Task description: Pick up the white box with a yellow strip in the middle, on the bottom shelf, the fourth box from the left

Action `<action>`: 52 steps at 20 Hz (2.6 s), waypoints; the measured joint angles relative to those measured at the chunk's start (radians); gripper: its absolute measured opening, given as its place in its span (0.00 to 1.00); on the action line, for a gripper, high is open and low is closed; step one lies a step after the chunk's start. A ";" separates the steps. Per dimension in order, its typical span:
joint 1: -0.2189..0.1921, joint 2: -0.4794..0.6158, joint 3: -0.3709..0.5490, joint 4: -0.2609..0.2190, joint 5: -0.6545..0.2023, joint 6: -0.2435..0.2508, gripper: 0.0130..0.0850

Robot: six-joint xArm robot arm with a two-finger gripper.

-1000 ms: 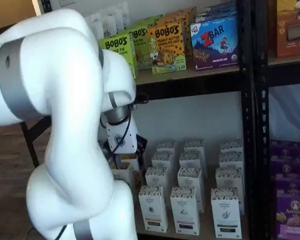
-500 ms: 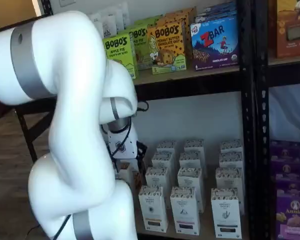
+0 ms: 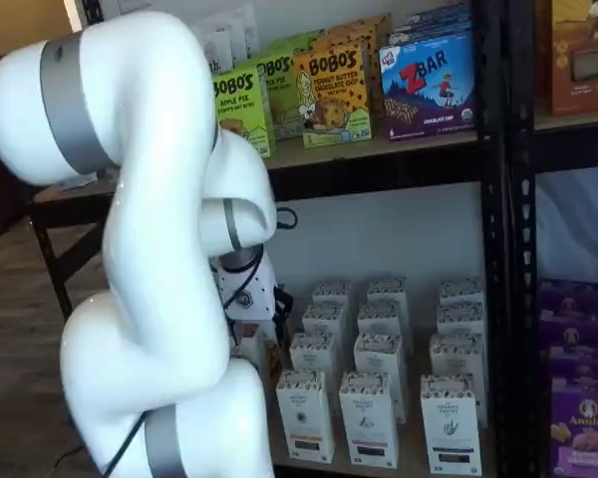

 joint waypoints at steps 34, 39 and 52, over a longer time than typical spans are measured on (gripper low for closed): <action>-0.076 0.522 -0.167 -0.175 -0.372 0.092 1.00; -0.074 0.572 -0.198 -0.157 -0.392 0.076 1.00; -0.080 0.696 -0.309 -0.167 -0.408 0.080 1.00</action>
